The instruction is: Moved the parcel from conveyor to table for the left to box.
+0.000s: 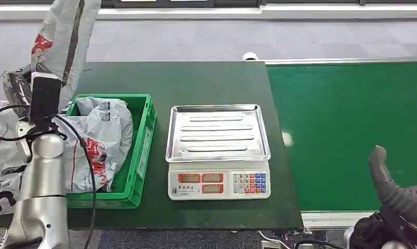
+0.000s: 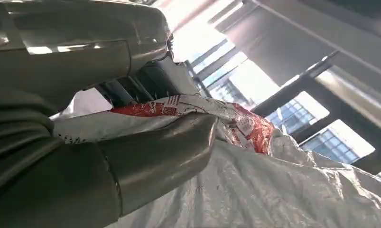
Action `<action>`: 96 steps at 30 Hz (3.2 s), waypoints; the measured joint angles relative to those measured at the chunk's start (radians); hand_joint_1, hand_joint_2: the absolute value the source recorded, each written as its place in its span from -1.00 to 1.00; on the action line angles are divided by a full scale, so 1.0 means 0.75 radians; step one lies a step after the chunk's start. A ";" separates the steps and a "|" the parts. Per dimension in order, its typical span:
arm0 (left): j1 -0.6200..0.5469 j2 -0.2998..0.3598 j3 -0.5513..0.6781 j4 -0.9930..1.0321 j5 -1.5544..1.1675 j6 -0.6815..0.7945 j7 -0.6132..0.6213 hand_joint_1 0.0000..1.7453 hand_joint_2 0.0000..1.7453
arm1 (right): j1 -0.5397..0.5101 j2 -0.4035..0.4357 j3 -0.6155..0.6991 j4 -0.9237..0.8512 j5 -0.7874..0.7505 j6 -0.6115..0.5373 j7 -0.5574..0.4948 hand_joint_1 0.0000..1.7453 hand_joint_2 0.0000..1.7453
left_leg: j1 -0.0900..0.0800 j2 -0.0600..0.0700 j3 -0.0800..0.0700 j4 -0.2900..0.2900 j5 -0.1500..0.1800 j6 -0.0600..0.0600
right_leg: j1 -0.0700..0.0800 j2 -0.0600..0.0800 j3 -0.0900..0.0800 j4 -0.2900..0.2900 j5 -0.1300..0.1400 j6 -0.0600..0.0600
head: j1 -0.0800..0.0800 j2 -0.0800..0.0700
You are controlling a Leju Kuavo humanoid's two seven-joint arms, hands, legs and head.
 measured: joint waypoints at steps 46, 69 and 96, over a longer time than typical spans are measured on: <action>0.026 0.062 -0.140 0.423 -0.149 0.021 0.079 -1.00 -1.00 | 0.081 -0.016 0.037 -0.053 0.052 -0.114 0.000 -1.00 1.00 | 0.001 0.001 0.000 -0.001 0.000 -0.001 | 0.001 0.001 0.001 0.000 0.000 -0.002 | 0.000 0.000; 0.322 -0.072 0.008 -0.099 0.507 -0.033 -0.258 -1.00 -1.00 | 0.062 -0.020 0.041 -0.032 0.037 -0.111 0.001 -1.00 1.00 | 0.000 0.000 0.001 0.000 -0.002 0.001 | 0.000 0.000 0.001 -0.001 -0.002 -0.001 | -0.001 0.000; 0.610 -0.319 -0.701 -0.430 0.895 -0.458 -0.360 -1.00 -1.00 | -0.290 -0.048 0.337 0.457 -0.040 0.135 0.142 -1.00 1.00 | -0.003 0.002 0.007 0.000 -0.003 0.005 | -0.003 0.001 0.007 -0.001 -0.001 0.003 | 0.000 0.000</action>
